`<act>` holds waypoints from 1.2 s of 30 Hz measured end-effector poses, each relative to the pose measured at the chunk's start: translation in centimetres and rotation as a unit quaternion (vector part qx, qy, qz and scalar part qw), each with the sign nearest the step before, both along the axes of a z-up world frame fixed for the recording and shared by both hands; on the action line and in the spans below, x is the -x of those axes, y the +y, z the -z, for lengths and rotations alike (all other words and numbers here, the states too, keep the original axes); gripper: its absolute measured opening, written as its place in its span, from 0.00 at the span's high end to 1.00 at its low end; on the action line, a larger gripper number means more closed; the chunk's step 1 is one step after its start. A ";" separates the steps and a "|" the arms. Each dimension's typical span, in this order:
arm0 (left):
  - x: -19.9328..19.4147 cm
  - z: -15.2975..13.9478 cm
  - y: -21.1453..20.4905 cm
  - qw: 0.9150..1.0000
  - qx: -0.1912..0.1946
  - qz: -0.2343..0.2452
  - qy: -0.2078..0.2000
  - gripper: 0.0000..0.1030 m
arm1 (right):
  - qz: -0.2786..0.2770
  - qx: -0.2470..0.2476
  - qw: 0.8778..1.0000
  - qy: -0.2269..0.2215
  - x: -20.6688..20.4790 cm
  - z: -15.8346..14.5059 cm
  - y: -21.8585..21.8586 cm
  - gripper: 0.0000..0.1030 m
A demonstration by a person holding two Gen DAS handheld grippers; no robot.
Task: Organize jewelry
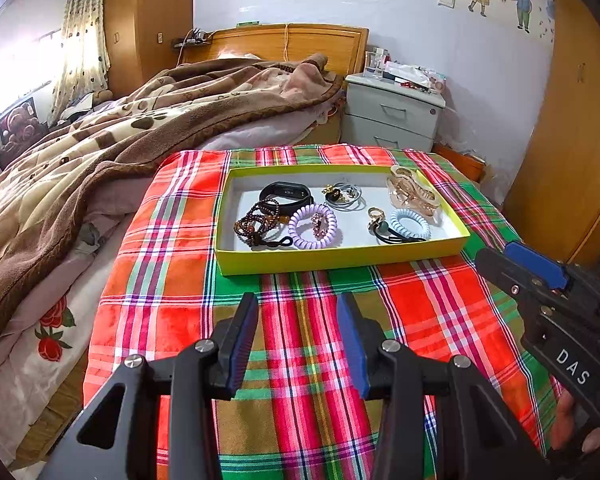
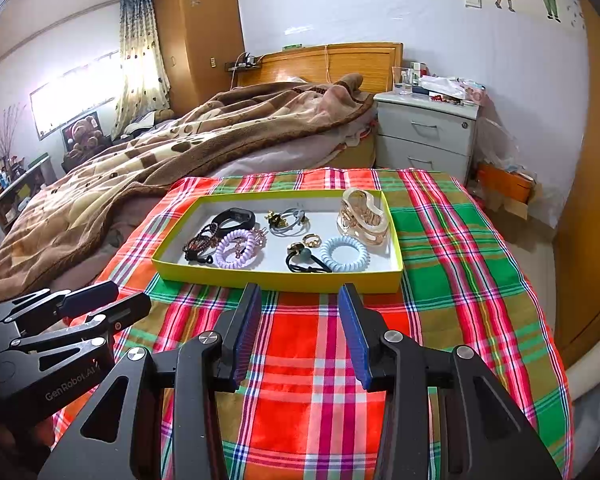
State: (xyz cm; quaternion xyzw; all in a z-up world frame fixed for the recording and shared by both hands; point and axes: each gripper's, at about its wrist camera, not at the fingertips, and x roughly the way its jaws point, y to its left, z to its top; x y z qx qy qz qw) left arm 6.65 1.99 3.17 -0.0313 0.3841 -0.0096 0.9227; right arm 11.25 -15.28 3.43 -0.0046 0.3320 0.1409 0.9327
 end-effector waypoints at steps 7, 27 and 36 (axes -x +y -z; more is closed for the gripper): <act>0.0 0.1 0.0 1.000 0.001 -0.002 0.003 0.59 | -0.003 0.003 1.000 0.002 0.1 0.1 0.4 0.60; -0.1 0.4 0.1 1.000 0.000 -0.006 0.014 0.59 | -0.002 0.003 1.000 0.003 0.4 0.2 0.6 0.60; 0.0 0.4 0.1 1.000 0.000 -0.006 0.015 0.59 | -0.001 0.003 1.000 0.002 0.3 0.2 0.6 0.60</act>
